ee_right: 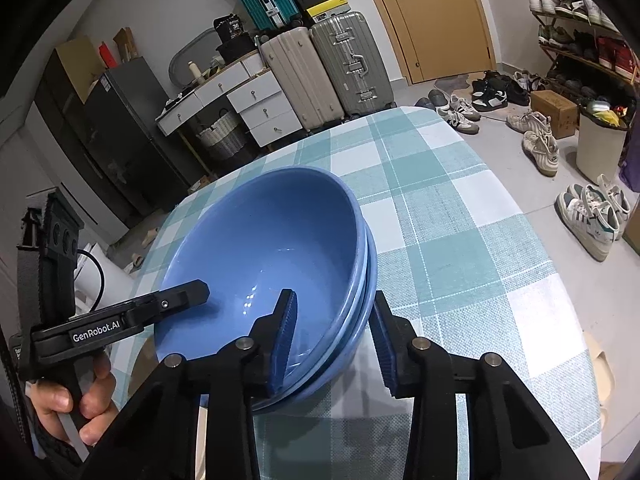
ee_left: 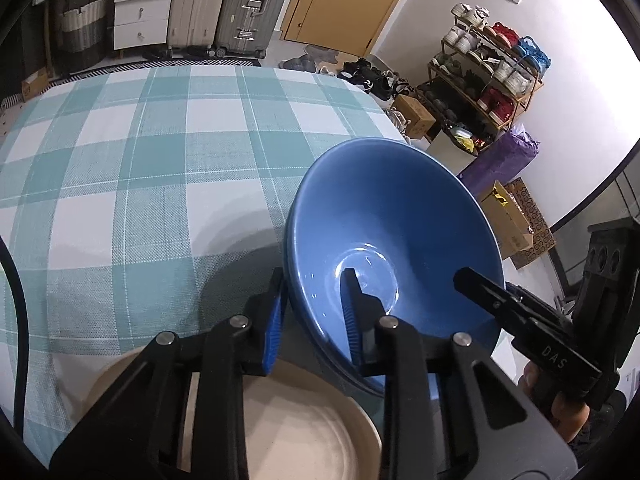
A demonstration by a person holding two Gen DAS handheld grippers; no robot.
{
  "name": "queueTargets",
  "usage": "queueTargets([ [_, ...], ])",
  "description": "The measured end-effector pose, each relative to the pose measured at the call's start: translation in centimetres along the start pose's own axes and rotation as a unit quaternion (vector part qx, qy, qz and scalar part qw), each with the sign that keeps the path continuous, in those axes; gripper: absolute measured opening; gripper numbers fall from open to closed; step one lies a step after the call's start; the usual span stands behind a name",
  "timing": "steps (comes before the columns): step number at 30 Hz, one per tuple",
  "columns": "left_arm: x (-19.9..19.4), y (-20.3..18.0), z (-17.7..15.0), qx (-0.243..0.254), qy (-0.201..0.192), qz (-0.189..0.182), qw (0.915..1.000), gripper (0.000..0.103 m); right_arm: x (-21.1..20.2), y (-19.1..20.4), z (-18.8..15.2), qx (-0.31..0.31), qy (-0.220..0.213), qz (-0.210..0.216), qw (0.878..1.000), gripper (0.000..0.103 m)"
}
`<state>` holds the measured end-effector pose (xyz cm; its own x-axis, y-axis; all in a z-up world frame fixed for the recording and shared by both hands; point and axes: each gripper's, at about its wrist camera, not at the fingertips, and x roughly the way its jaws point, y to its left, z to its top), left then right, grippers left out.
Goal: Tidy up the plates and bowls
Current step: 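Lift the bowl stack with both grippers and carry it over the cream plates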
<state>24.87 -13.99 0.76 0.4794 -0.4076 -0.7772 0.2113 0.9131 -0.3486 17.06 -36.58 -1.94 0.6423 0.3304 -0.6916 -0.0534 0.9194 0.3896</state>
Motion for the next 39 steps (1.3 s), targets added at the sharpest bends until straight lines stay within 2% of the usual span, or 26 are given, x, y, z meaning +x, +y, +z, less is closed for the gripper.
queueTargets([
  [9,-2.1,-0.9,-0.1,0.015,-0.019,0.003,0.9997,0.024,-1.4,0.7,0.2,-0.008,-0.013,-0.005,1.000,0.037],
  [25,-10.3,-1.6,-2.3,0.020,-0.067,0.002,0.9975,0.024,-6.6,4.7,-0.4,-0.040,-0.045,0.000,0.998,0.037],
  [31,-13.7,-0.9,-3.7,0.014,-0.082,0.014,0.9965,0.024,-7.7,7.1,-0.9,-0.055,-0.049,0.013,0.997,0.037],
  [39,-17.5,0.9,-5.7,-0.001,-0.096,0.039,0.9946,0.024,-7.0,9.9,-2.0,-0.073,-0.034,0.037,0.996,0.037],
])
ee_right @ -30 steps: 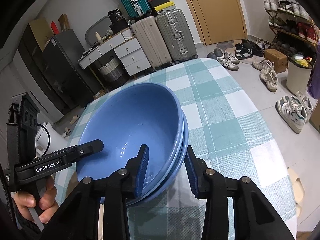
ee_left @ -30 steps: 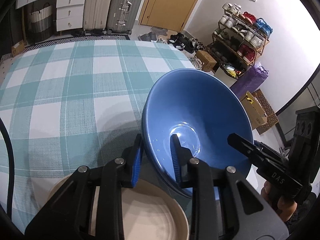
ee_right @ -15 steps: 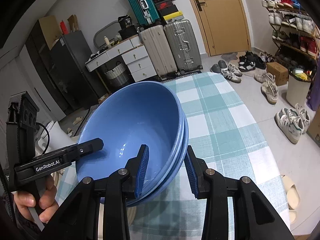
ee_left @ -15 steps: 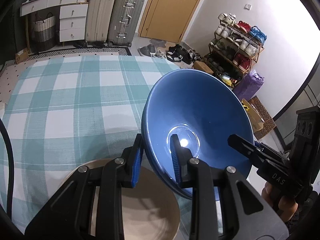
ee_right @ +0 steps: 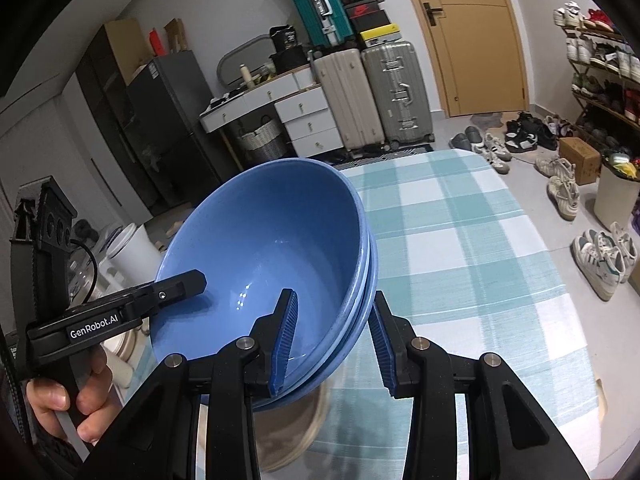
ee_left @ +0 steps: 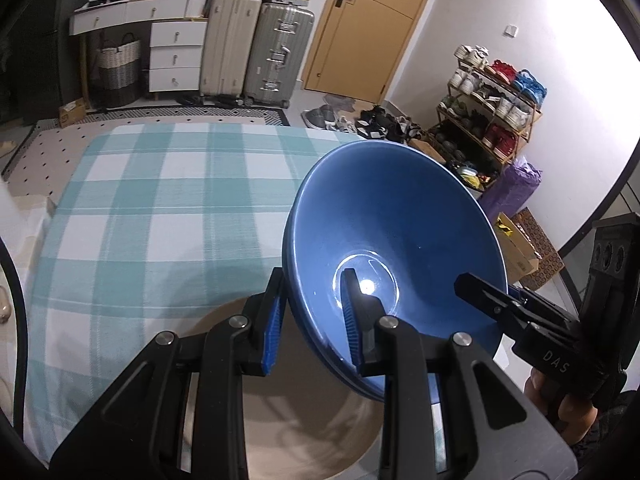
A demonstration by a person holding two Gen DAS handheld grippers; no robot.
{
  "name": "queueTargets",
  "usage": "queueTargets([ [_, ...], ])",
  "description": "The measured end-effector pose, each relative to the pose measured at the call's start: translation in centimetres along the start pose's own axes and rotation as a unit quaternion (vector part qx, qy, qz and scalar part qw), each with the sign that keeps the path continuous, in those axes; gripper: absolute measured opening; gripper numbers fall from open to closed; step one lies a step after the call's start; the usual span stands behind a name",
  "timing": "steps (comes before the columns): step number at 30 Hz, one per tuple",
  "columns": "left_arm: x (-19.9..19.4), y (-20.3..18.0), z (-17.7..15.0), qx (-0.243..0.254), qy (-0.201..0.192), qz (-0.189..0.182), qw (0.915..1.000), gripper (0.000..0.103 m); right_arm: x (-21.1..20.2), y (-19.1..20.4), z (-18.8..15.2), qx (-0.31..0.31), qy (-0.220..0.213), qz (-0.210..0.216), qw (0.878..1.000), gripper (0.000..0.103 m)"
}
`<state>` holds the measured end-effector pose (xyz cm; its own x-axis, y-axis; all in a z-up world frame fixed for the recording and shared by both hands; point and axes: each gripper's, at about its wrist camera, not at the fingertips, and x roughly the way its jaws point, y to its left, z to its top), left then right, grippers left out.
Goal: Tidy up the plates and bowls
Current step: 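Lift the bowl stack with both grippers and carry it over the cream plates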
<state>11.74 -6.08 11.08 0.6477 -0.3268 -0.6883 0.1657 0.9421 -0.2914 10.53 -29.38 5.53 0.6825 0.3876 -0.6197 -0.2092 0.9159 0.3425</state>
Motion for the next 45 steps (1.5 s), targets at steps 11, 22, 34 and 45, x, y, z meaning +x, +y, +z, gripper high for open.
queueTargets([
  [11,-2.5,3.5,-2.6,-0.024,0.002,0.033,0.9992,0.024,1.8,3.0,-1.0,-0.018,0.017,0.028,0.999,0.037],
  [22,-2.2,6.1,-4.6,-0.045,0.013,0.056,0.9973,0.024,4.1,4.7,-2.2,-0.031,0.040,0.038,0.998,0.037],
  [34,0.1,7.4,-5.5,-0.055,0.036,0.062,0.9959,0.024,5.7,5.0,-3.2,-0.028,0.059,0.035,0.997,0.037],
  [45,1.4,8.4,-5.8,-0.063,0.041,0.058,0.9955,0.024,6.1,5.2,-3.5,-0.031,0.065,0.031,0.997,0.037],
])
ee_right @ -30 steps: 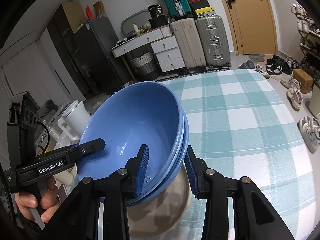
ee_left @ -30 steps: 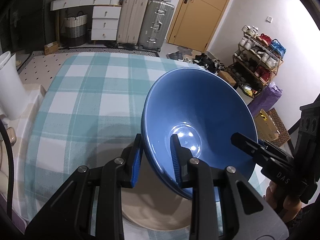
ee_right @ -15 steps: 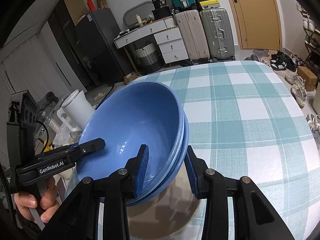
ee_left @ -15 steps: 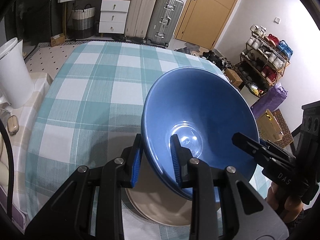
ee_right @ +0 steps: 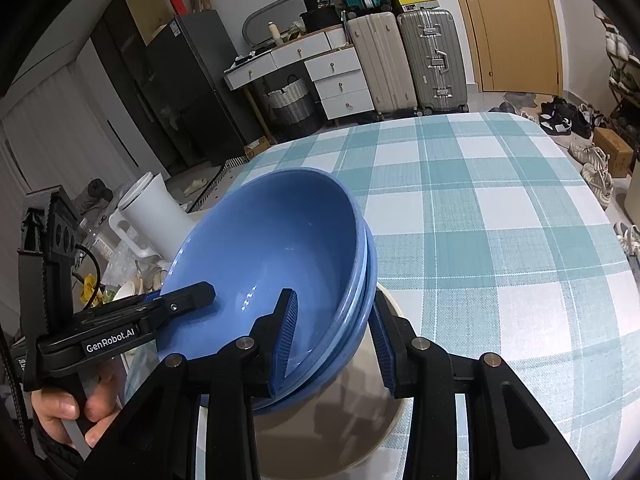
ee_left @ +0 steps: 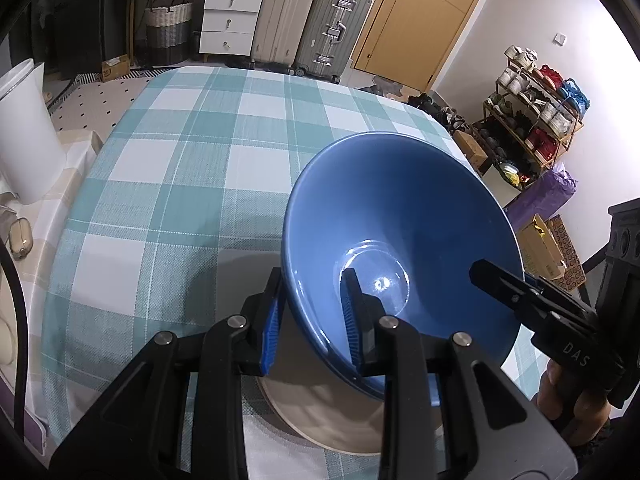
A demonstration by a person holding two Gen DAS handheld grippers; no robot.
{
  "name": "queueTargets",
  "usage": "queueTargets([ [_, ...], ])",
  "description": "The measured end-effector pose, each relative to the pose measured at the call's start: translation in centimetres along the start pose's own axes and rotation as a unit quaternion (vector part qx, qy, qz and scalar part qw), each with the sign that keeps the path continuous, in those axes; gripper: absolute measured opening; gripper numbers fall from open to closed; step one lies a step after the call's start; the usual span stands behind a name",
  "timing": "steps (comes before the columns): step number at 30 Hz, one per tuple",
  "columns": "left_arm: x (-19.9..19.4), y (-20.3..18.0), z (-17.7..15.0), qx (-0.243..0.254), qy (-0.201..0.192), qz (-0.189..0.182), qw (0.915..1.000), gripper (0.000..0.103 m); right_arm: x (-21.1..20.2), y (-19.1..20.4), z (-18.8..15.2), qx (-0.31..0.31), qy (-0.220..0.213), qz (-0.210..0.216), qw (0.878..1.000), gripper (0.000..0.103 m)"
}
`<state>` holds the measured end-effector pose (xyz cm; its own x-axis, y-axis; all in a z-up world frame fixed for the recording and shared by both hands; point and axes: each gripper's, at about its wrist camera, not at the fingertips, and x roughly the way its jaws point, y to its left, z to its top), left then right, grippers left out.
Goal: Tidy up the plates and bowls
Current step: 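Lift the bowl stack with both grippers and carry it over the cream plates, then lower the bowl stack onto the cream plates and open both grippers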
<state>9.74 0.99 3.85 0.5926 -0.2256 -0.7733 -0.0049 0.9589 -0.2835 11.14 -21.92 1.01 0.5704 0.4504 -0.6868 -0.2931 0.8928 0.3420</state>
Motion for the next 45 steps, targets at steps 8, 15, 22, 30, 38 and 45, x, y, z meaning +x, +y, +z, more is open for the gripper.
queueTargets([
  [8,0.4,0.3,0.1,0.001,-0.002,0.000,1.0000,0.024,0.1,-0.1,0.0,0.000,0.000,0.004,1.000,0.037],
  [15,0.5,0.1,0.0,0.000,-0.004,0.001,1.0000,0.024,0.5,-0.4,0.1,0.001,0.006,0.011,1.000,0.037],
  [22,0.4,0.2,-0.1,0.005,-0.003,0.003,1.0000,0.036,0.5,-0.3,0.1,-0.006,0.004,0.003,1.000,0.050],
  [30,-0.3,0.5,-0.3,0.010,-0.014,0.019,0.9997,0.057,0.5,-0.6,0.1,-0.010,0.012,0.002,1.000,0.072],
  [38,-2.9,0.5,-0.9,0.050,-0.072,0.045,0.9951,0.098,-0.5,-0.4,0.0,-0.048,-0.017,-0.013,0.999,0.102],
  [45,-5.8,0.9,-2.4,0.082,-0.129,0.048,0.9870,0.102,-2.2,-0.2,-0.4,-0.086,-0.058,0.010,0.995,0.102],
])
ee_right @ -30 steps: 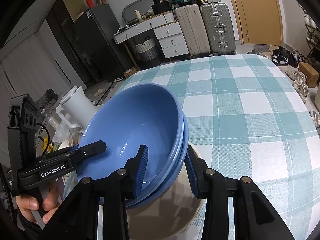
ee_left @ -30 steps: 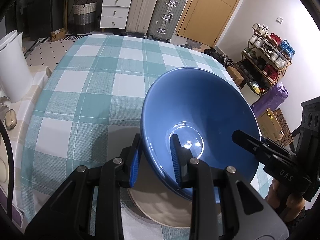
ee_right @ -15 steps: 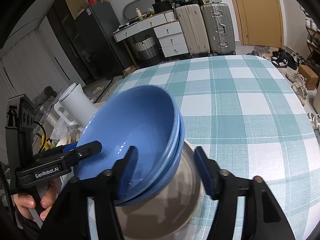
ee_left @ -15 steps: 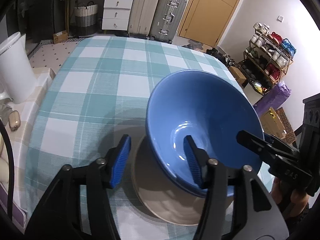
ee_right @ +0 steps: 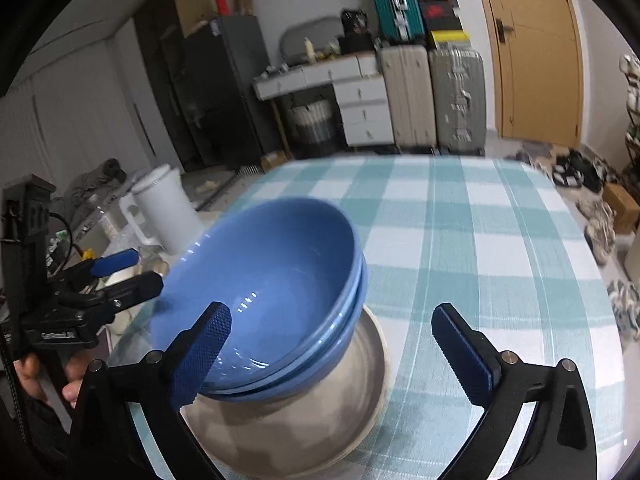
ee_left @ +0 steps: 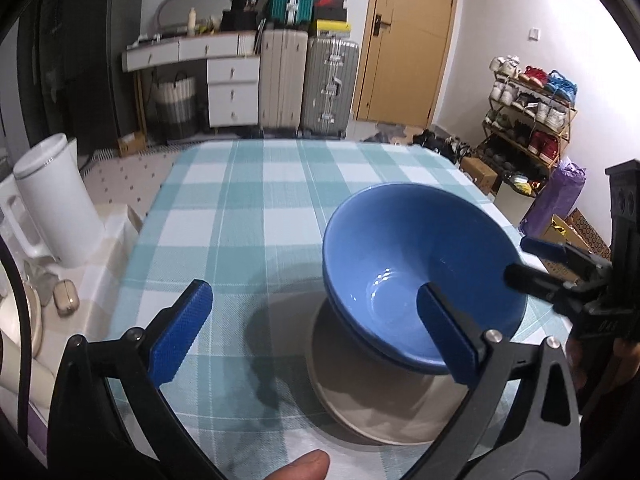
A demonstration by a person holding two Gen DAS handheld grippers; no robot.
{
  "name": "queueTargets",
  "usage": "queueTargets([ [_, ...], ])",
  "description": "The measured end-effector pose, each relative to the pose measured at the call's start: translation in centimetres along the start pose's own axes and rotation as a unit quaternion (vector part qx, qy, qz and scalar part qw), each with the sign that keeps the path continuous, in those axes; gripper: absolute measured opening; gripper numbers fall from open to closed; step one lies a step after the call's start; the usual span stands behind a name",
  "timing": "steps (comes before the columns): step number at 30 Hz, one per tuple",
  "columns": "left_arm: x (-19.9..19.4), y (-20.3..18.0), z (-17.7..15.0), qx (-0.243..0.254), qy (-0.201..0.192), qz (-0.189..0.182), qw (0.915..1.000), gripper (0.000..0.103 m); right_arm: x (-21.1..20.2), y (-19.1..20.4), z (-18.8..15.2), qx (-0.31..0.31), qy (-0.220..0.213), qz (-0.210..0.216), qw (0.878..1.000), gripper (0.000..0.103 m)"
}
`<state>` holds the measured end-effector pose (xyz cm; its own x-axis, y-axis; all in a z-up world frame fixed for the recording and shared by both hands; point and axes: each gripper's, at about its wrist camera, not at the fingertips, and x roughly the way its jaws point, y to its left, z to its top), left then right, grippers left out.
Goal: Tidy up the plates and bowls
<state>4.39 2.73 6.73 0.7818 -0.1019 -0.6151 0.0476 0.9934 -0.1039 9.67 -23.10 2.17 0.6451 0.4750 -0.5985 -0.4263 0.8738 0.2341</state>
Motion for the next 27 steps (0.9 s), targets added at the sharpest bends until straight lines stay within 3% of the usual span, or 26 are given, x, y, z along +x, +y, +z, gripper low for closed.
queueTargets([
  [3,-1.2,0.5,-0.8,0.006,-0.022,0.004,0.9997,0.102,-1.5,0.1,-0.2,-0.014,-0.035,0.011,0.999,0.102],
  [15,-3.7,1.9,-4.4,0.033,-0.065,0.001,0.9974,0.102,-5.4,-1.6,-2.7,-0.047,-0.104,0.029,0.993,0.102],
  [27,-3.8,2.5,-8.0,0.032,-0.104,-0.011,0.9940,0.102,-6.2,-2.5,-6.6,-0.075,-0.108,0.047,0.990,0.102],
])
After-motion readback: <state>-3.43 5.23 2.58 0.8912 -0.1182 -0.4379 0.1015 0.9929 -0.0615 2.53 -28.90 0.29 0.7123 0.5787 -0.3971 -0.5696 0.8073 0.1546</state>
